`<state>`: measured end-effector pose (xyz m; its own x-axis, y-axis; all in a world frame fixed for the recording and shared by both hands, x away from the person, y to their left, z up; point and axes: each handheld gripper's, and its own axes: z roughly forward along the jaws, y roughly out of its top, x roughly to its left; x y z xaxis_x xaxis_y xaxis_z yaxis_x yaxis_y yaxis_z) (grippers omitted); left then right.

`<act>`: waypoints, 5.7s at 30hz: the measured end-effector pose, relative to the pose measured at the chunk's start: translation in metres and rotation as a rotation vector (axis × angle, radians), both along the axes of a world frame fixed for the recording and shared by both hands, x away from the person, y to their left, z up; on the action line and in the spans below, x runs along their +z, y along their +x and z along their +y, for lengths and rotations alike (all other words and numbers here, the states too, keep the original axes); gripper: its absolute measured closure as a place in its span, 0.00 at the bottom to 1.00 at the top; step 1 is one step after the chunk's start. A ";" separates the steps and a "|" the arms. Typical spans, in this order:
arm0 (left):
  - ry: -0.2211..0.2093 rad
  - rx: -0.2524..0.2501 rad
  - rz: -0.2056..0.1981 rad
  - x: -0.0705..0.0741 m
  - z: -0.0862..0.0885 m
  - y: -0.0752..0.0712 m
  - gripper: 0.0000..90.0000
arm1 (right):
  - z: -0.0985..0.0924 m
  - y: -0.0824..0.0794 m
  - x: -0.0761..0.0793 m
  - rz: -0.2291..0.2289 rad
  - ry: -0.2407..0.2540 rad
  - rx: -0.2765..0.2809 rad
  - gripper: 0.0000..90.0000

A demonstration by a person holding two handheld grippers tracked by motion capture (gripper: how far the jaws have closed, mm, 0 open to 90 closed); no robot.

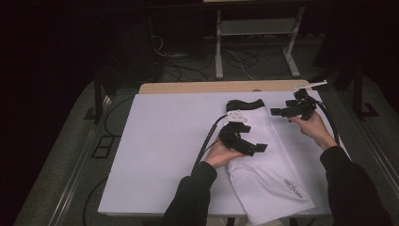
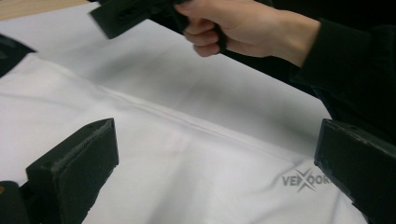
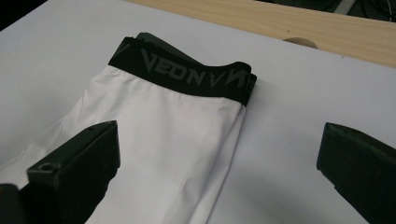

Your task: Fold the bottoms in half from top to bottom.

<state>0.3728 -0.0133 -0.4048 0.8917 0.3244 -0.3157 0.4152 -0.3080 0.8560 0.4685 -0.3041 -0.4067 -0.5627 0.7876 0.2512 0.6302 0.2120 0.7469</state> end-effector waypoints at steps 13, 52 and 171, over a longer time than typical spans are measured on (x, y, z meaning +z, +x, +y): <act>0.012 0.112 0.011 -0.005 0.022 0.028 0.00 | 0.001 0.003 -0.003 -0.004 0.007 -0.003 0.00; 0.036 0.293 0.148 -0.036 0.054 0.104 0.00 | 0.011 0.026 -0.020 0.062 0.030 -0.038 0.00; 0.082 0.262 0.048 0.006 0.042 0.033 0.98 | 0.015 -0.080 0.003 0.008 0.092 -0.014 0.98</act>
<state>0.4057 0.0284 -0.3987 0.7587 0.5679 -0.3190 0.5292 -0.2518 0.8102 0.3889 -0.2887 -0.4035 -0.5492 0.7690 0.3271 0.6388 0.1340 0.7576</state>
